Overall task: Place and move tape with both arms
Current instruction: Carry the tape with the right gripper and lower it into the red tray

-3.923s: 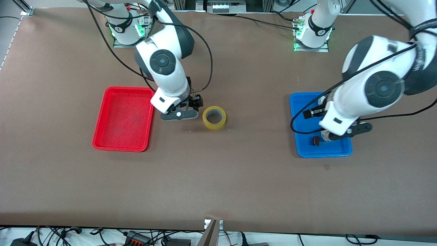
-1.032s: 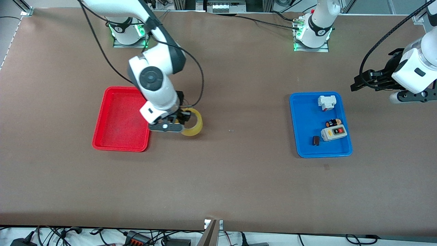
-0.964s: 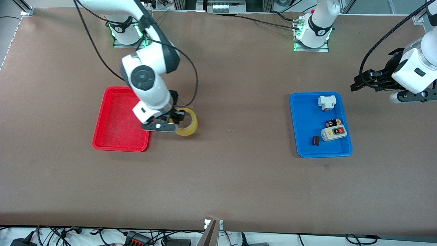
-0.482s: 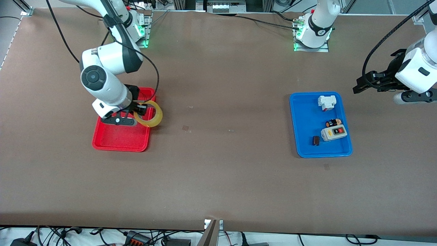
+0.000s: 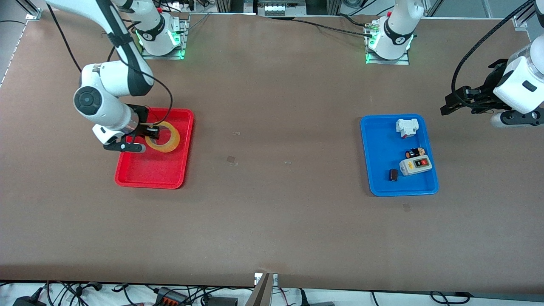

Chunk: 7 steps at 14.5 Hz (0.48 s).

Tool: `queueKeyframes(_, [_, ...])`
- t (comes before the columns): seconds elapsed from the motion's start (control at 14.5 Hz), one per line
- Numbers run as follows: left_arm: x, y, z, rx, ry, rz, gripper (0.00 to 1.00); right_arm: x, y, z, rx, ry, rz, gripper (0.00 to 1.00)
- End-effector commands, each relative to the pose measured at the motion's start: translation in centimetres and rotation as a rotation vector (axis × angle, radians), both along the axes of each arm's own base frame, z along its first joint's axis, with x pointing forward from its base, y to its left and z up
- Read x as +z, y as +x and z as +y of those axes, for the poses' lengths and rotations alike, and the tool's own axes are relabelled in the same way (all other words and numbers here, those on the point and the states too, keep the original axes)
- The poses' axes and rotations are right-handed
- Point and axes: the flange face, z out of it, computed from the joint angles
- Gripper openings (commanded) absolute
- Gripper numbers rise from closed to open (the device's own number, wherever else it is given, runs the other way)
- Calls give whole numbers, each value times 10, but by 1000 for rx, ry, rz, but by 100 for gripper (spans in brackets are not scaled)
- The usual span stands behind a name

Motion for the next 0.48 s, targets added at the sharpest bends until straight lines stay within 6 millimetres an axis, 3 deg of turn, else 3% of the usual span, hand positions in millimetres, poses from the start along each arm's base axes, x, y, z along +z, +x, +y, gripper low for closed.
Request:
queueKeyframes(0.0, [12,-5,5,-13,11,-8,100,-18,0,-18,18,9,-8,9])
queueKeyframes(0.21, [37,-10,10,-7,-7,-18,100,-38,2,-23,23,14,-18,11])
queueKeyframes(0.41, [35,-14,12,0,-35,23,100,-48,3,-26,37,18,-23,19])
